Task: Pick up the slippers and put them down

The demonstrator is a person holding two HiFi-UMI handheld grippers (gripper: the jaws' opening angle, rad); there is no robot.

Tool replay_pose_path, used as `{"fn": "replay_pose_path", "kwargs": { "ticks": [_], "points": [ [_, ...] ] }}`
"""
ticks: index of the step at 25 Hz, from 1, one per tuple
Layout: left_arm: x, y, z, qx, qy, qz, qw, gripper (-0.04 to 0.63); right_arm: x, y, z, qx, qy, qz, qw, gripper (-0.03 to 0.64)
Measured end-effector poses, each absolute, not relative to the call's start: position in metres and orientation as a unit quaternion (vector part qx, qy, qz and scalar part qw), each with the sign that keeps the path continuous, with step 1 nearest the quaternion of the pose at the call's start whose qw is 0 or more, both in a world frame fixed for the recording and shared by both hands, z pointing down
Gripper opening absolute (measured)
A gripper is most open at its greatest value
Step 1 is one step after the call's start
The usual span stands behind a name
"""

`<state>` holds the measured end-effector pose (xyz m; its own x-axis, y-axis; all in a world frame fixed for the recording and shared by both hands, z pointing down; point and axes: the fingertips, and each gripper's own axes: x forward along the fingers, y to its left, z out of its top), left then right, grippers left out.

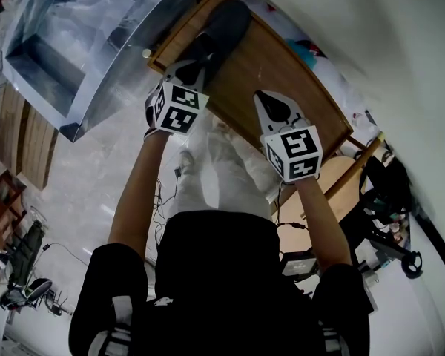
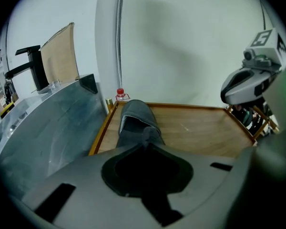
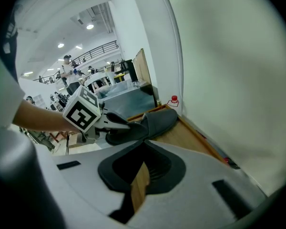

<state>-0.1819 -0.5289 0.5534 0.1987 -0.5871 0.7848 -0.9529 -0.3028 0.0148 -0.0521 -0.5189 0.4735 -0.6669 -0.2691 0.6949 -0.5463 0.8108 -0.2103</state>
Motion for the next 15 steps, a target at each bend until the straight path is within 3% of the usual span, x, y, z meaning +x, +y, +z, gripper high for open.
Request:
{"fn": "replay_pose_path", "kwargs": {
  "ticks": [15],
  "points": [
    [-0.189,-0.477,0.502,0.737,-0.540,0.333,0.234,0.024,-0.053,-0.477,0.441,0.248,-0.896,0.194,0.311,-0.002]
  ]
}}
